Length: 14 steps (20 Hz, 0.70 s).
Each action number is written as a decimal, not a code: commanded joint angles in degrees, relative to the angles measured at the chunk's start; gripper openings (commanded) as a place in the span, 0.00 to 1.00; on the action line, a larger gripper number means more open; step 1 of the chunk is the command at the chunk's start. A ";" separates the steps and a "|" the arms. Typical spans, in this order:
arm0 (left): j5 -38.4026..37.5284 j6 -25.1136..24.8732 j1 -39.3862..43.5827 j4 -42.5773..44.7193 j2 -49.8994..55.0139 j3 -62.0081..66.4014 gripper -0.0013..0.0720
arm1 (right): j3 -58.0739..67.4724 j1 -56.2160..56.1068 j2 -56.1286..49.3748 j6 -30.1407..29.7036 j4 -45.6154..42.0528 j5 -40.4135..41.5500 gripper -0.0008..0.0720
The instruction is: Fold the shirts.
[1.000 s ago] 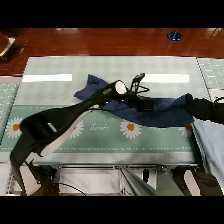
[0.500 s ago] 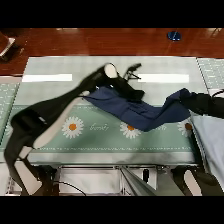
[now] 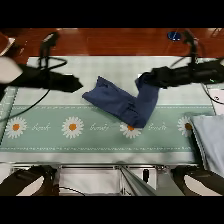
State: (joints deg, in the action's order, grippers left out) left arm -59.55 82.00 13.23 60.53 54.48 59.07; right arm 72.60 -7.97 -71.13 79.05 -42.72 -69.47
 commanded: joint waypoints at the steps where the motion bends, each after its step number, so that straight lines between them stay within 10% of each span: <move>1: 4.26 2.93 -3.58 1.64 -19.15 -16.81 0.04 | 11.41 -9.49 -15.56 -0.20 0.20 2.69 0.05; 14: 10.71 6.36 -3.56 0.57 -23.87 -29.11 0.04 | 29.73 -17.55 -39.76 7.43 3.91 14.14 0.07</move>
State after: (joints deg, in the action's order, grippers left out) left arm -50.96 88.14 9.72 61.87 29.36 30.65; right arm 100.38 -24.97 -108.68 85.06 -41.01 -60.45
